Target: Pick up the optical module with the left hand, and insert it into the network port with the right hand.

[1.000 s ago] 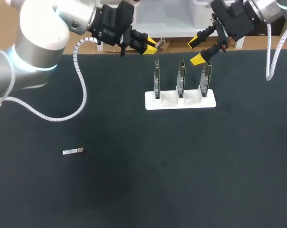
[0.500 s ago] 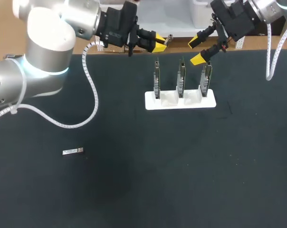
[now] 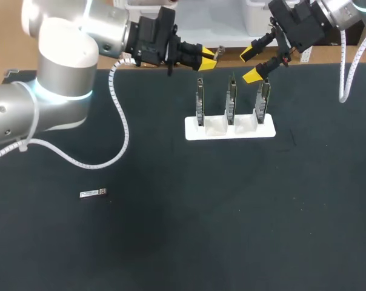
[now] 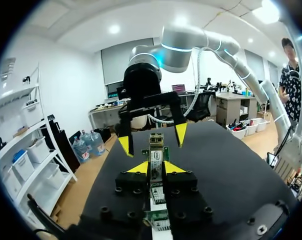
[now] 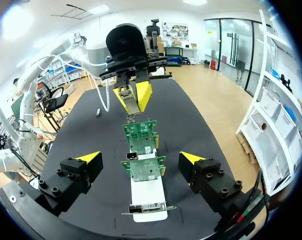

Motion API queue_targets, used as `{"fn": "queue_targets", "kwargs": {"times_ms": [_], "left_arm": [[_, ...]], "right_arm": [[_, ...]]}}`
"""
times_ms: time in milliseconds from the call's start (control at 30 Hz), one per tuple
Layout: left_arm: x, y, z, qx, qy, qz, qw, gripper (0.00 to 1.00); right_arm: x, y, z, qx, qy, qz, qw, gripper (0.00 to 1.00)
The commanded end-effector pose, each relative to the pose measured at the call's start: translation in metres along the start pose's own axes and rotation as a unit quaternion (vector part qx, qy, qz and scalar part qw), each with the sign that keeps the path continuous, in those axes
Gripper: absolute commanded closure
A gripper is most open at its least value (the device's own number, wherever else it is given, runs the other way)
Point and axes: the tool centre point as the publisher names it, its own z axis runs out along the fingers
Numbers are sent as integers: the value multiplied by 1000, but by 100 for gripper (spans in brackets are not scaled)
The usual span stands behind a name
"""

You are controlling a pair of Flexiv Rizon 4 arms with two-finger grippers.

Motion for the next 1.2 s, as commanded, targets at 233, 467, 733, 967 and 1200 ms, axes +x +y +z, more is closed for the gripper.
{"fn": "queue_targets", "kwargs": {"times_ms": [233,467,733,967,1200], "left_arm": [[0,-1,9,0,-23,-10,1000,100],[-6,-4,19,7,-38,-20,999,100],[-5,-5,33,8,-35,-32,999,100],[-7,-8,40,-5,-43,-36,998,100],[-7,-11,42,-18,-48,-38,998,100]], "right_arm": [[0,1,0,2,0,0,1000,0],[0,1,0,2,0,0,1000,0],[0,1,0,2,0,0,1000,0],[0,1,0,2,0,0,1000,0],[0,1,0,2,0,0,1000,0]]}}
